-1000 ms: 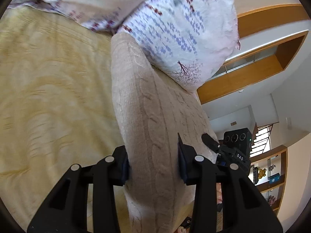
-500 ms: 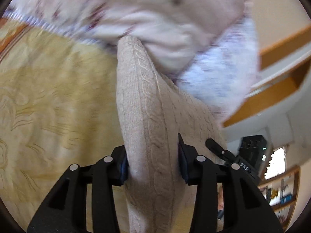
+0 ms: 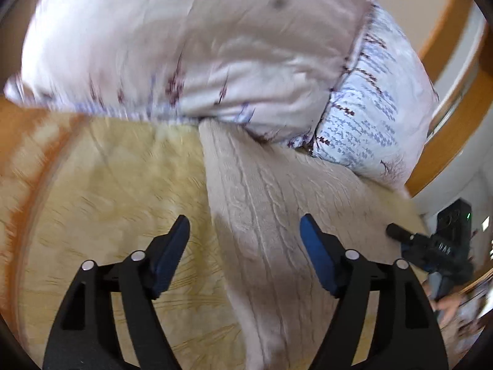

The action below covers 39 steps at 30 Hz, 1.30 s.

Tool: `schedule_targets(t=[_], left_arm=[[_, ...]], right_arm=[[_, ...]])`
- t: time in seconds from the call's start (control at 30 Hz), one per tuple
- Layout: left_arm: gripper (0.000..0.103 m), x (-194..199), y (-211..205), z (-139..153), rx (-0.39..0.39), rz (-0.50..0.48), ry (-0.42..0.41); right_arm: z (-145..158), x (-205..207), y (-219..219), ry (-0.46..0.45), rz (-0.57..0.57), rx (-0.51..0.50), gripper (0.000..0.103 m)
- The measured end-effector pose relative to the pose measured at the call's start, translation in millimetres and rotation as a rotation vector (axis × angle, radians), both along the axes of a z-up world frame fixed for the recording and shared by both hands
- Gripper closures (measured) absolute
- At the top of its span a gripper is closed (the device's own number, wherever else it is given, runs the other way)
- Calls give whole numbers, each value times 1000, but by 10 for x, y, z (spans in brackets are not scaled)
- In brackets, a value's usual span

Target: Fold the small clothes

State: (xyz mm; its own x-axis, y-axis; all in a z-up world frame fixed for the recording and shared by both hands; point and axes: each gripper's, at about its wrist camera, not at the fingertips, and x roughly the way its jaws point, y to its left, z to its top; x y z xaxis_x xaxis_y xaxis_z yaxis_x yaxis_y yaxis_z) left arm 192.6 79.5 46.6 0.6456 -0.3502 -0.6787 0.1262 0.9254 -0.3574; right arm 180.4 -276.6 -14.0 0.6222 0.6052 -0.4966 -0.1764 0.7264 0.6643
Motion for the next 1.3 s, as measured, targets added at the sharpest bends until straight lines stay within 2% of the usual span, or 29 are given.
schedule_targets(t=[0.1,0.17,0.3,0.43,0.5,0.57,0.6,0.67,0.77,0.83,0.93,1.0,1.2,1.3], left_arm=[[27,-79,-69,56,59,-3,-13],[27,-87,-104,47,81,-2,-9],[27,-81,-161,-18,90,3,17],[25,-150,-148,-31,79,5,17],[25,-196,-138,-17,81,5,12],[25,-287,-119,6,102,13,0],[25,-318,-112,9,108,14,-4],[25,-418,-94,1,125,13,-10],[25,-511,-82,-37,145,16,-5],[25,-553,-70,-87,152,19,8],[24,-564,-47,-166,157,26,21],[24,-555,-58,-215,183,34,28],[21,-535,-209,-308,301,51,16],[19,-555,-168,-297,280,66,10]], right_arm=[[6,-69,-17,-25,-29,-5,68],[-5,-78,-10,-37,-28,-1,89],[7,-49,79,-54,-104,-124,93],[-100,106,107,6,-172,-182,93],[-111,132,158,18,-168,-220,93],[-15,23,173,-14,-168,-257,91],[40,-57,163,-35,-178,-261,88],[135,-224,153,-73,-192,-271,73],[277,-565,229,-180,-148,-274,73],[303,-685,361,-215,-99,-305,73],[209,-703,583,-200,-45,-399,73],[57,-621,712,-135,-50,-505,73],[-56,-652,974,-173,-155,-707,69],[-16,-719,932,-187,-160,-685,65]])
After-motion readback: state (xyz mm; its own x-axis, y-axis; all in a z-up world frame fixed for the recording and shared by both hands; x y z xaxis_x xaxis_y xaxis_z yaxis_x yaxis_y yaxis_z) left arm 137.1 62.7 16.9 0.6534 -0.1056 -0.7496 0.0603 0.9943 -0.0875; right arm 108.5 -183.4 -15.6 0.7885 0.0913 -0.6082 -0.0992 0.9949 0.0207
